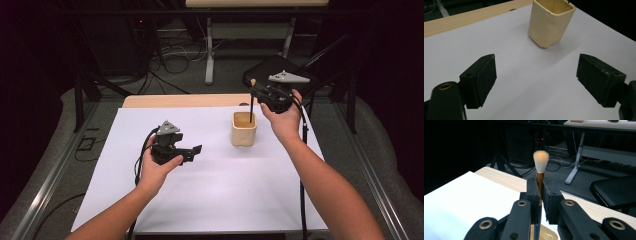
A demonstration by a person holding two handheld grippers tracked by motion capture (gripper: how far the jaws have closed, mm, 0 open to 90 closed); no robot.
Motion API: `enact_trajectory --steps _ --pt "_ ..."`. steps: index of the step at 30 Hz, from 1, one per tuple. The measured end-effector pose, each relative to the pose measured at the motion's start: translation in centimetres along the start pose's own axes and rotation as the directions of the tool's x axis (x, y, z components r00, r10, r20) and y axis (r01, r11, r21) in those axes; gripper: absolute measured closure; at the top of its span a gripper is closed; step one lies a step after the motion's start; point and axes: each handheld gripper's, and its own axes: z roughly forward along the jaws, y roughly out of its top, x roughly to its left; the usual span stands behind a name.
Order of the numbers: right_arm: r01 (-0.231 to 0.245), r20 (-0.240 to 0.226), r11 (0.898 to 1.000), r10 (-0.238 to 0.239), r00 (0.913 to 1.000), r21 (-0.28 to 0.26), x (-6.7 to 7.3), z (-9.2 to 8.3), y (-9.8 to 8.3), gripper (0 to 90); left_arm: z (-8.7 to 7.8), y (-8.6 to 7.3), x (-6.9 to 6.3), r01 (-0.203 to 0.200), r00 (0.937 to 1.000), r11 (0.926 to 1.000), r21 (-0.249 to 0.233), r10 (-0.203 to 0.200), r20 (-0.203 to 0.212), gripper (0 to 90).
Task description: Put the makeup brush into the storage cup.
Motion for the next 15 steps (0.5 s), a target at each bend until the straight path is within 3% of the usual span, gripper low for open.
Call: enact_trajectory --steps 15 --pt "0.013 -0.002 1.0 -0.013 0.9999 0.024 0.17 0.59 -0.89 84.0 -0.05 -0.25 0.21 0.003 1.0 1.0 0.004 -0.003 -0.001 16.5"
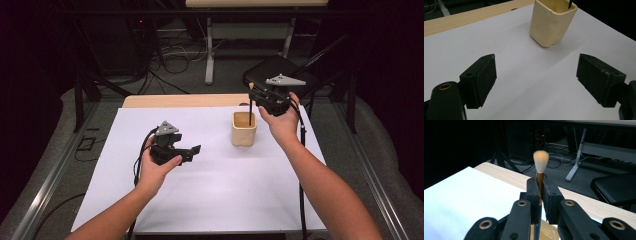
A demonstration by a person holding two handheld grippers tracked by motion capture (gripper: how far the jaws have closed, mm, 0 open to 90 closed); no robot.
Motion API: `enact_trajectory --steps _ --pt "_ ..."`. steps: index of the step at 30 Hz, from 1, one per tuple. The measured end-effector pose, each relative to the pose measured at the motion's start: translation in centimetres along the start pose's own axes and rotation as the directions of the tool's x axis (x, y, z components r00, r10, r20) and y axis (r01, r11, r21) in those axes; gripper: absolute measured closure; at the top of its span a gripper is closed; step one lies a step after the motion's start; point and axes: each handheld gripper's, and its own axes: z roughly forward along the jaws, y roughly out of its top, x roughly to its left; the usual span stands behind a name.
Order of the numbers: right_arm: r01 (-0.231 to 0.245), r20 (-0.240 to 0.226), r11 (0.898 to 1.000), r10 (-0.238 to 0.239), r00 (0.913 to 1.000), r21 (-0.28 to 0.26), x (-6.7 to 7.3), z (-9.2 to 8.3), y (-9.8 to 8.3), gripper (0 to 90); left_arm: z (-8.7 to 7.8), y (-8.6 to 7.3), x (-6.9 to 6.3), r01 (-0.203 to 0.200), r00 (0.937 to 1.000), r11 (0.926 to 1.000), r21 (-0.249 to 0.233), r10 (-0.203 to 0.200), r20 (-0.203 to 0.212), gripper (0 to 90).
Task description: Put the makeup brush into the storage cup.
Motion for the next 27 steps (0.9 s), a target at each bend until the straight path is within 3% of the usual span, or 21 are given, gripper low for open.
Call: enact_trajectory --steps 27 --pt "-0.003 0.001 1.0 0.003 1.0 0.027 0.0 0.8 -1.5 84.0 -0.3 0.0 0.0 0.006 1.0 1.0 0.002 -0.006 -0.001 16.7"
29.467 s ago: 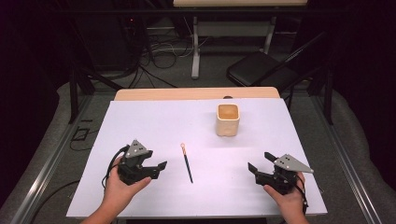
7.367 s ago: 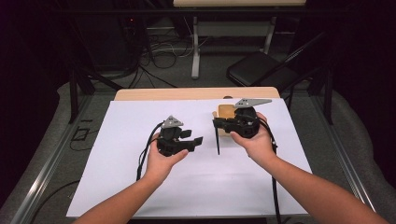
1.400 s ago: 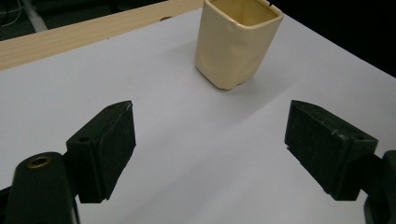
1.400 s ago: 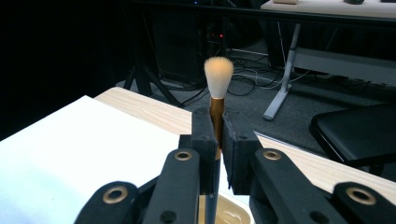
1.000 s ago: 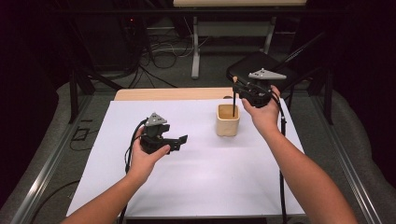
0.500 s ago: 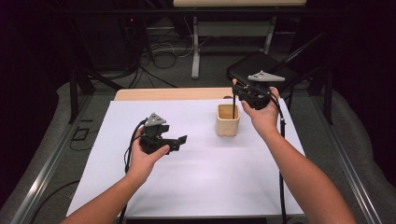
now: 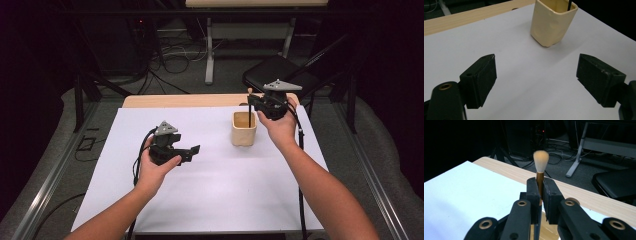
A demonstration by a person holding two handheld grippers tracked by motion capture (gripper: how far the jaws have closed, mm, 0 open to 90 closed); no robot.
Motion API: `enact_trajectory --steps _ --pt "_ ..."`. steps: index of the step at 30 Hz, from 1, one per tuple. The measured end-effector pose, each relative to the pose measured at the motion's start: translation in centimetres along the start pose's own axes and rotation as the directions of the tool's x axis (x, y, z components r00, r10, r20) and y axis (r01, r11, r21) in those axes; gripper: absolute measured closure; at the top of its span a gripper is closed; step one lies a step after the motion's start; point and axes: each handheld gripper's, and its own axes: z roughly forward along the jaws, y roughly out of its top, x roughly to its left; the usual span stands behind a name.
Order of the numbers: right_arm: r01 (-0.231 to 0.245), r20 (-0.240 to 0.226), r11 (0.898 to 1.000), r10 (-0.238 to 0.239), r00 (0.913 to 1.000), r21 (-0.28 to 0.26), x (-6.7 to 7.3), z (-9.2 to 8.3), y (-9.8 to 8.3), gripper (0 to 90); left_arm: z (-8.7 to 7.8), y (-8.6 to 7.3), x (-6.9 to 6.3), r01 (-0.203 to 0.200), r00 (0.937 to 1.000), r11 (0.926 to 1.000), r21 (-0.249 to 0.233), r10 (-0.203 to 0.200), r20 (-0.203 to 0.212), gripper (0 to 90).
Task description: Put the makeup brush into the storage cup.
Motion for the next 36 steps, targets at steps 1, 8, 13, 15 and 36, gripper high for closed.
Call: enact_trajectory --steps 1,8,13,15,36 --pt "-0.001 0.0 1.0 0.001 1.0 0.002 0.0 0.0 0.0 84.0 0.0 0.0 0.0 0.002 1.0 1.0 -0.003 -0.002 -0.002 16.7" --pt "0.0 0.003 1.0 0.0 1.0 0.006 -0.1 0.2 -0.4 84.0 -0.1 0.1 0.0 0.003 1.0 1.0 -0.003 -0.003 -0.005 16.8" --pt "0.003 0.007 1.0 -0.003 1.0 0.013 -0.2 0.3 -0.7 84.0 -0.1 0.1 0.1 0.004 1.0 1.0 -0.002 -0.004 -0.005 16.8" --pt "0.001 0.007 1.0 -0.001 1.0 0.013 -0.2 0.4 -0.9 84.0 -0.1 0.1 0.1 0.003 1.0 1.0 -0.001 -0.003 -0.006 16.8" --pt "0.004 0.004 0.999 -0.004 1.0 0.036 0.0 1.9 -2.6 84.0 -0.4 0.1 0.1 0.002 0.9999 1.0 -0.002 -0.002 -0.011 16.8"
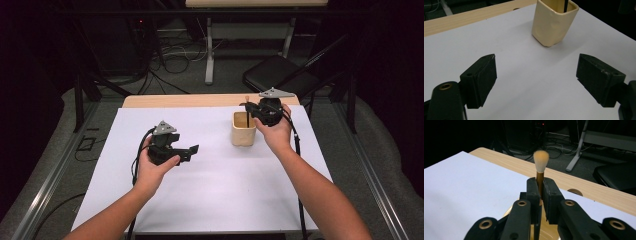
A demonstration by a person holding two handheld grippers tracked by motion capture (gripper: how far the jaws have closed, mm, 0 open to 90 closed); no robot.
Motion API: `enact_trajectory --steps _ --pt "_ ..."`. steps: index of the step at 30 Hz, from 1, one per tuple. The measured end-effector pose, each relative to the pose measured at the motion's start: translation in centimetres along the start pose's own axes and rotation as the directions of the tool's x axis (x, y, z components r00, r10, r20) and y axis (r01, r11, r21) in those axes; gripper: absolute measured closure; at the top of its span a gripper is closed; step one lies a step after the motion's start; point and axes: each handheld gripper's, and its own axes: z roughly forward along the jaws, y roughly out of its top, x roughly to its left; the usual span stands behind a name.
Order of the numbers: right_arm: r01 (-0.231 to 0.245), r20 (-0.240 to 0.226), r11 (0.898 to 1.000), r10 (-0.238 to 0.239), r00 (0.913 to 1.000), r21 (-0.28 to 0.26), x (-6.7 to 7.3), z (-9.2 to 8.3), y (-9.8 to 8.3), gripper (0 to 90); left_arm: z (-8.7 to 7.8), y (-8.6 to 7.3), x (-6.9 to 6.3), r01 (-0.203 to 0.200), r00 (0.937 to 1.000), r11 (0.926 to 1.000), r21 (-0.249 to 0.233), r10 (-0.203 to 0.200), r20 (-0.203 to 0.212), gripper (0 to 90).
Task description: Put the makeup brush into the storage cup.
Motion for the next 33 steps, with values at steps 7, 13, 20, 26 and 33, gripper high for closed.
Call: enact_trajectory --steps 7,13,20,26,33 --pt "0.005 0.0 1.0 -0.005 1.0 0.008 0.0 0.3 -0.4 84.0 0.0 0.0 0.0 -0.003 1.0 1.0 0.004 0.003 0.0 16.8" --pt "0.006 0.003 1.0 -0.006 1.0 0.013 0.0 0.4 -0.6 84.0 0.2 0.0 -0.1 -0.004 1.0 1.0 0.006 0.004 0.005 16.8" --pt "0.002 0.003 1.0 -0.002 1.0 0.023 -0.1 0.5 -1.0 84.0 0.4 -0.2 -0.1 -0.003 1.0 1.0 0.009 0.003 0.003 16.9" --pt "0.007 0.002 1.0 -0.007 1.0 0.031 -0.1 0.6 -1.3 84.0 0.5 -0.3 -0.1 -0.001 1.0 0.9999 0.013 0.001 0.007 16.8" --pt "0.007 0.002 0.999 -0.007 1.0 0.031 -0.1 0.8 -1.5 84.0 0.5 -0.4 0.0 0.001 1.0 0.9999 0.015 -0.001 0.006 16.8"
